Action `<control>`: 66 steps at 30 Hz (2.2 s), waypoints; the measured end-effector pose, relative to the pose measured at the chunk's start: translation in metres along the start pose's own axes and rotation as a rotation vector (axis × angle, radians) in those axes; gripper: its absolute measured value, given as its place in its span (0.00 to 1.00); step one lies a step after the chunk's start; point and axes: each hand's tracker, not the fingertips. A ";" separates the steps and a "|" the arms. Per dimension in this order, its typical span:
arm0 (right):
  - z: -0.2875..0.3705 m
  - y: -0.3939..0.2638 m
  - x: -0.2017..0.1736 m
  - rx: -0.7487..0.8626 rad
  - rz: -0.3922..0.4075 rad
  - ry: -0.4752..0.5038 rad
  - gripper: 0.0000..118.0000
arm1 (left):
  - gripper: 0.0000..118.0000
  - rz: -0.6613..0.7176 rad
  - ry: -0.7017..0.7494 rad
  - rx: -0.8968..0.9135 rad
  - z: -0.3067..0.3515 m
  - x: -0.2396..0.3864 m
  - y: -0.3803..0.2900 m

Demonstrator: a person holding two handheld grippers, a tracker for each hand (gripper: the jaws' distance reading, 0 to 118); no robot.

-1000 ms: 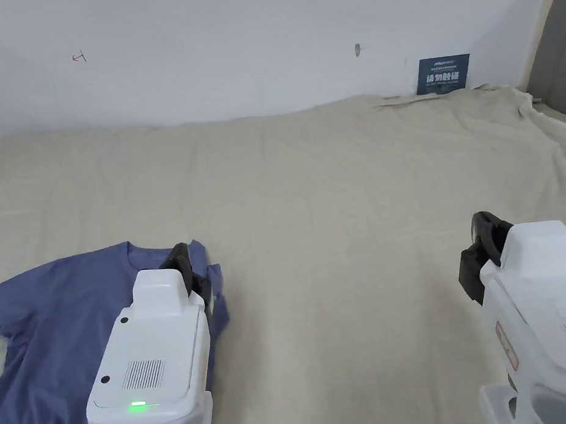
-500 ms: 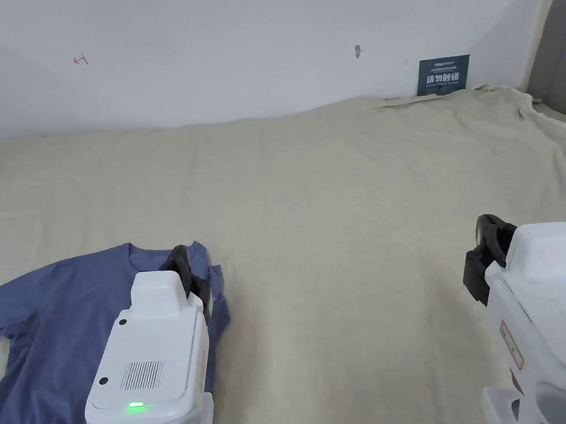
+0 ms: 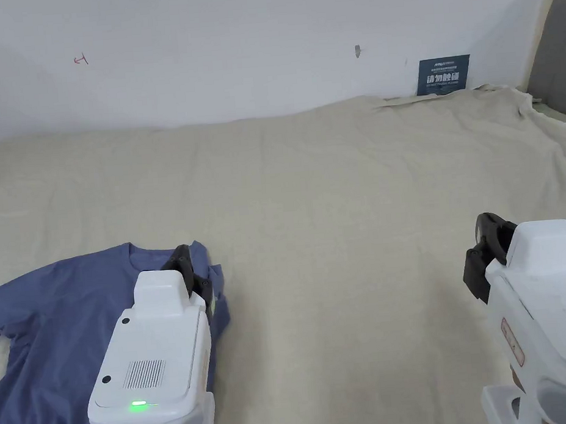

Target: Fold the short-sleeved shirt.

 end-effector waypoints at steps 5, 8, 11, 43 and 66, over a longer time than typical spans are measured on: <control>-0.001 0.000 0.001 0.002 0.003 0.000 0.00 | 0.00 -0.015 -0.003 0.000 0.000 0.001 0.000; 0.002 0.003 -0.003 0.003 0.006 0.000 0.00 | 0.00 -0.021 -0.004 0.002 0.001 0.001 0.000; 0.002 0.004 -0.004 0.003 0.006 0.002 0.00 | 0.00 -0.019 -0.004 0.001 0.001 0.001 0.000; -0.030 0.023 -0.104 0.052 0.047 0.231 0.00 | 0.00 -0.006 0.249 -0.005 0.028 -0.111 -0.004; -0.042 0.013 -0.204 0.024 0.044 0.477 0.00 | 0.00 -0.039 0.501 -0.078 0.091 -0.212 -0.021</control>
